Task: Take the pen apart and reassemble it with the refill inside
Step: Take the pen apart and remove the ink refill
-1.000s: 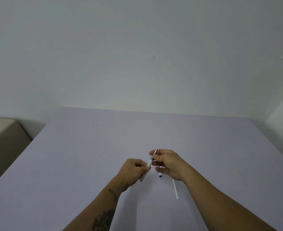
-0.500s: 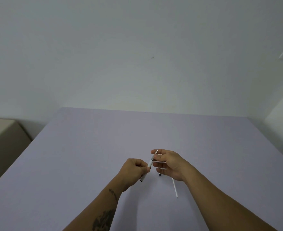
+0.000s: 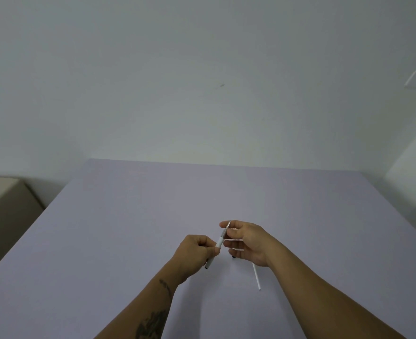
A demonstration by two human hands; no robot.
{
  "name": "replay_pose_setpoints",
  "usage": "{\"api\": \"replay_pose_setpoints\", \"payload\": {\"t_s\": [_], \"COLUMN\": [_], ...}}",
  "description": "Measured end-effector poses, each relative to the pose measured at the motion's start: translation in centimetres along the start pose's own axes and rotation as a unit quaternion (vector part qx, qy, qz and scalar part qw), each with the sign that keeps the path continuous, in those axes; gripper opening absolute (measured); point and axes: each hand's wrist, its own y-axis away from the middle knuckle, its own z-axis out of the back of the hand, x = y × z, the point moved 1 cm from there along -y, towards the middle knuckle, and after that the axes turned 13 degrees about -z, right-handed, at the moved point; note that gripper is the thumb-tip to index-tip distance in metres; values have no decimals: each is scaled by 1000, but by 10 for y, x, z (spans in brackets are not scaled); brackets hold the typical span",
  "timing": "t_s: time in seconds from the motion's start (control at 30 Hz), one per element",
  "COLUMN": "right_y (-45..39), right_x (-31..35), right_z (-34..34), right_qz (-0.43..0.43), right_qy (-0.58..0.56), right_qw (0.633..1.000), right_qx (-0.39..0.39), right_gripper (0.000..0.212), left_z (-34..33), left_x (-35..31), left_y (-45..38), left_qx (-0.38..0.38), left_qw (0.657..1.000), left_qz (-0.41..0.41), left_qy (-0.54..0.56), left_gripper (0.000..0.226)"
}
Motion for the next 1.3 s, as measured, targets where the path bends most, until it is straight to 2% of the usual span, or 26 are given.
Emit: {"api": "replay_pose_setpoints", "payload": {"t_s": [0.13,0.37,0.63,0.73,0.87,1.07,1.3], "right_y": [-2,-4,-6,-7,-11,-13,-31], "right_x": [1,4,14,20,33,35,10], "right_z": [-1,-2,-1,-4,1,18,49], "right_qz": [0,16,28,53,89,65,23], "right_qy": [15,-12,-47,-4,-60,-44,48], "right_qw": [1000,999,998,996,988,989,983], "right_qx": [-12,-28,-42,-73,-113,-128,-177], "right_gripper": [13,22,18,17,18,16,11], "left_z": [2,1,10,12,13,9,-12], "left_x": [1,0,4,5,9,8,13], "left_y": [-2,-4,-8,-11,-17,-30,-46], "left_qx": [2,11,15,10,10,-17,-14], "left_qw": [1000,1000,1000,1000,1000,1000,999], "left_qz": [0,-2,7,10,16,15,29], "left_qy": [-4,-4,-6,-9,-11,7,28], "left_gripper": [12,14,14,14,16,18,17]}}
